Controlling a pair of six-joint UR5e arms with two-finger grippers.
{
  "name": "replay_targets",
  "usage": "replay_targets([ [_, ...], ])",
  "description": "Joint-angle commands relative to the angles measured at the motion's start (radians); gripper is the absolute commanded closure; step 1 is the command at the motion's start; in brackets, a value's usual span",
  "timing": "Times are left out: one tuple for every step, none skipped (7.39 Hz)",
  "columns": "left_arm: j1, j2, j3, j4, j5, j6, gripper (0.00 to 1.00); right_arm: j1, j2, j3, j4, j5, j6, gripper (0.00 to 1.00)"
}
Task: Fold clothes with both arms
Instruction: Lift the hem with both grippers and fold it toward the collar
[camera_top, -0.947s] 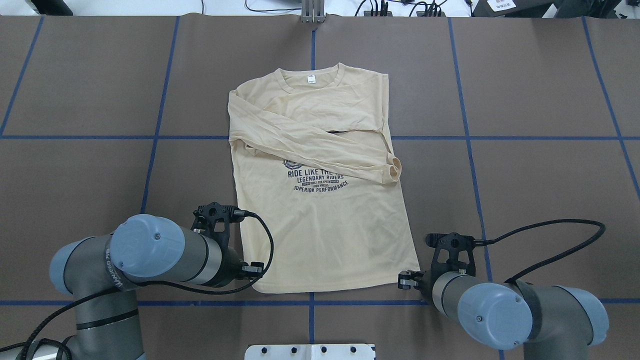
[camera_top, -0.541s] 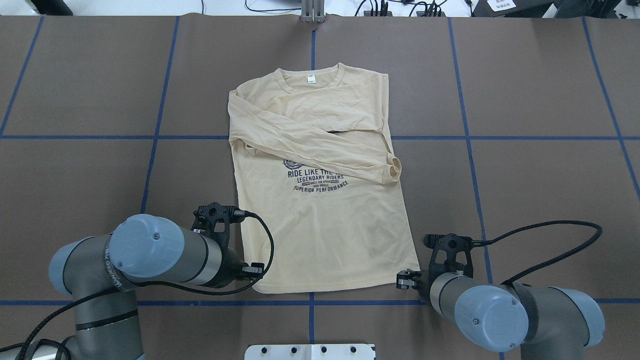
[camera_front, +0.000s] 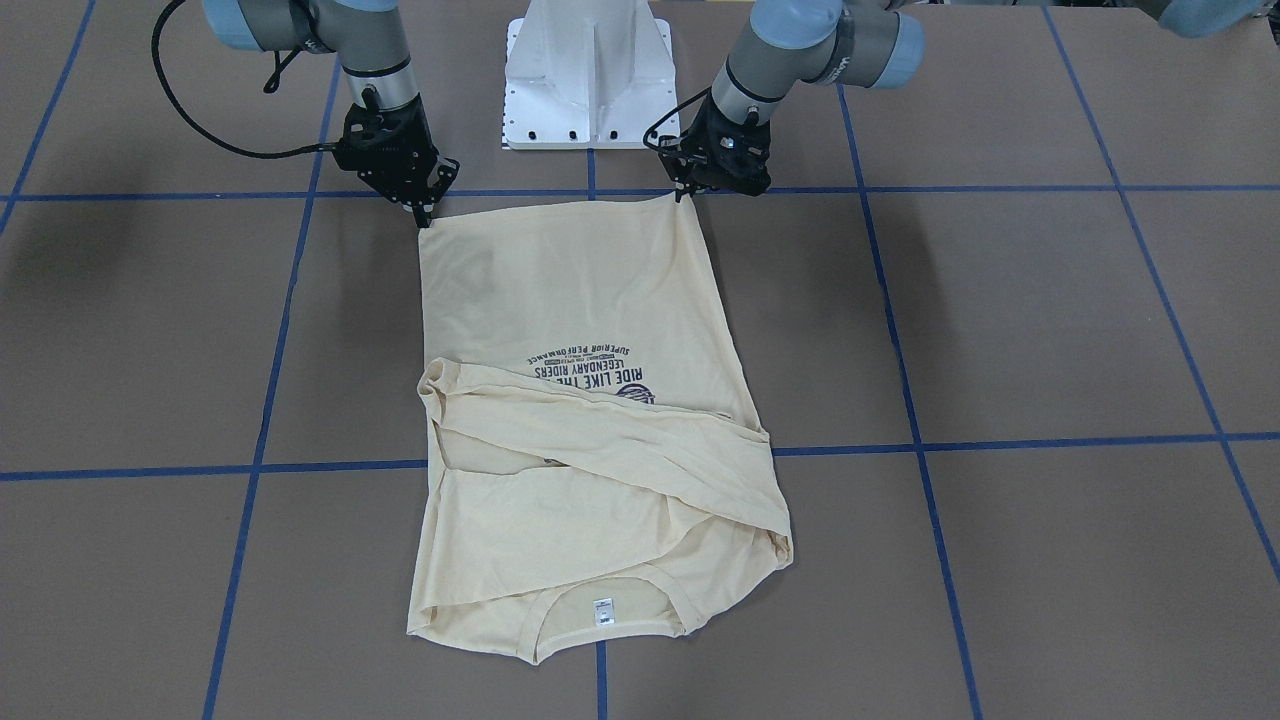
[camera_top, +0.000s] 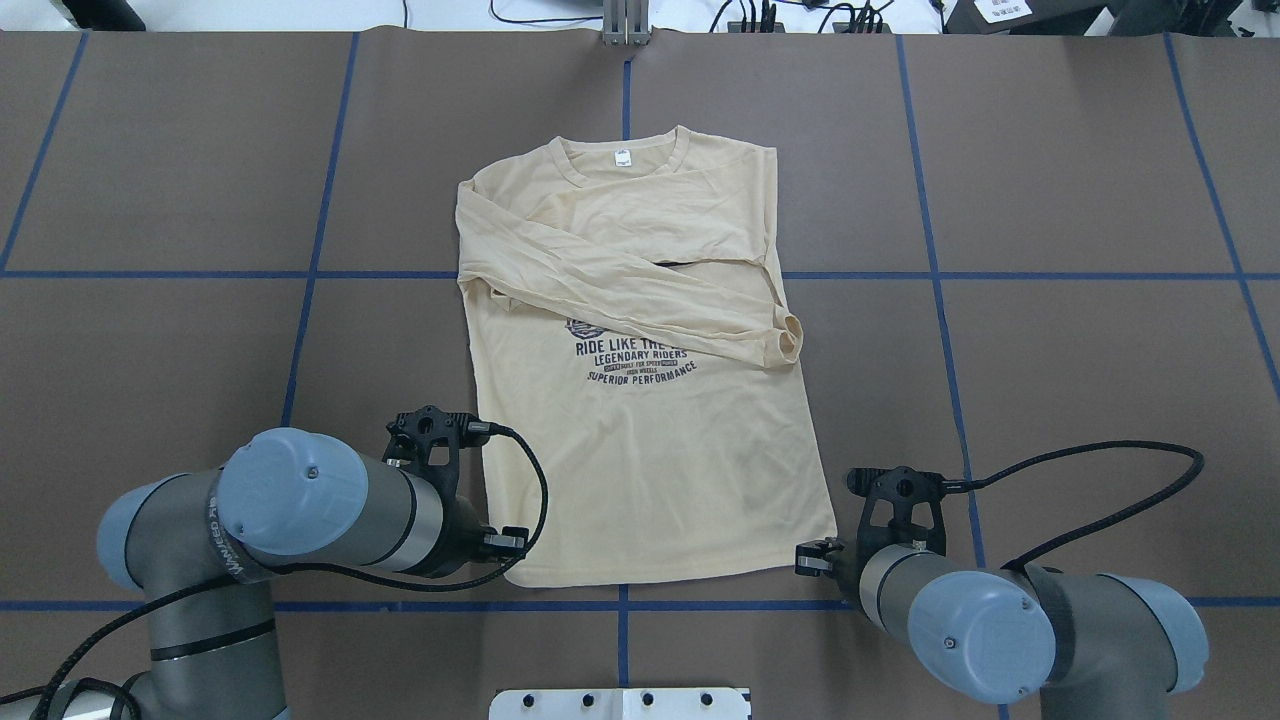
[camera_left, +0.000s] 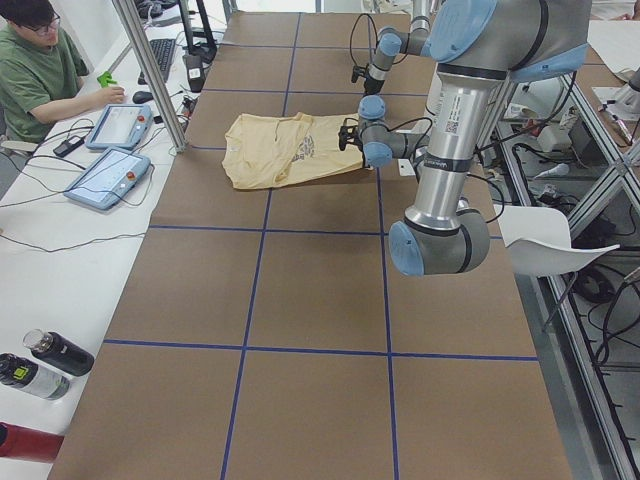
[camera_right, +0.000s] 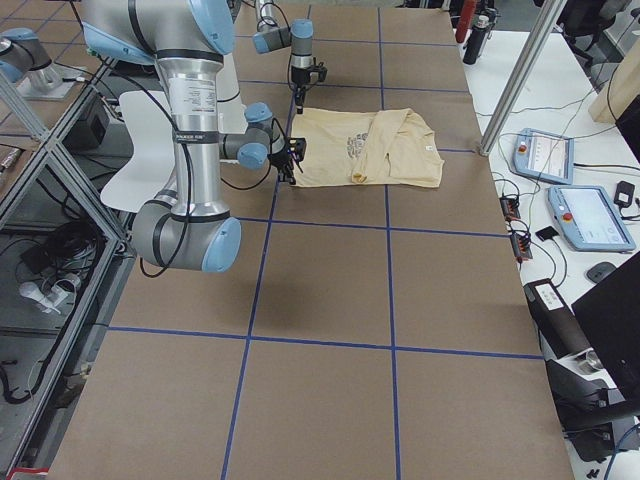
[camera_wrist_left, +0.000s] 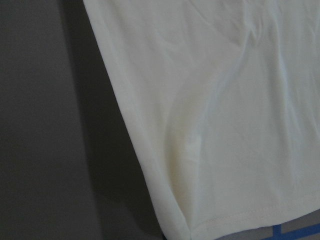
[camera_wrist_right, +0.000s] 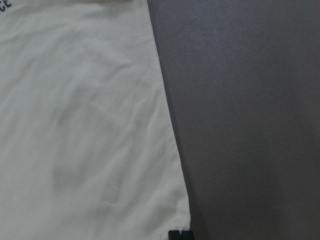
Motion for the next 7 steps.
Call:
replay_targets([
  [-0.001,0.003,-0.045,0.011,-0.003,0.001,1.00,0.008,-0.005,0.075,-0.008,0.008,0.001,1.00],
  [-0.003,0.012,-0.090,0.017,-0.053,0.000,1.00,0.010,-0.016,0.153,-0.040,0.024,0.002,1.00],
  [-0.009,0.041,-0.165,0.028,-0.108,-0.003,1.00,0.008,-0.011,0.254,-0.101,0.094,0.034,1.00],
  [-0.011,0.073,-0.269,0.081,-0.150,-0.002,1.00,-0.010,-0.007,0.387,-0.179,0.169,0.069,1.00],
  [-0.012,0.078,-0.388,0.191,-0.205,-0.002,1.00,-0.081,-0.004,0.507,-0.251,0.174,0.111,1.00],
  [-0.012,0.075,-0.500,0.315,-0.230,0.001,1.00,-0.114,0.010,0.599,-0.307,0.179,0.135,1.00],
  [-0.017,0.066,-0.548,0.412,-0.230,0.007,1.00,-0.082,0.029,0.627,-0.350,0.201,0.136,1.00],
])
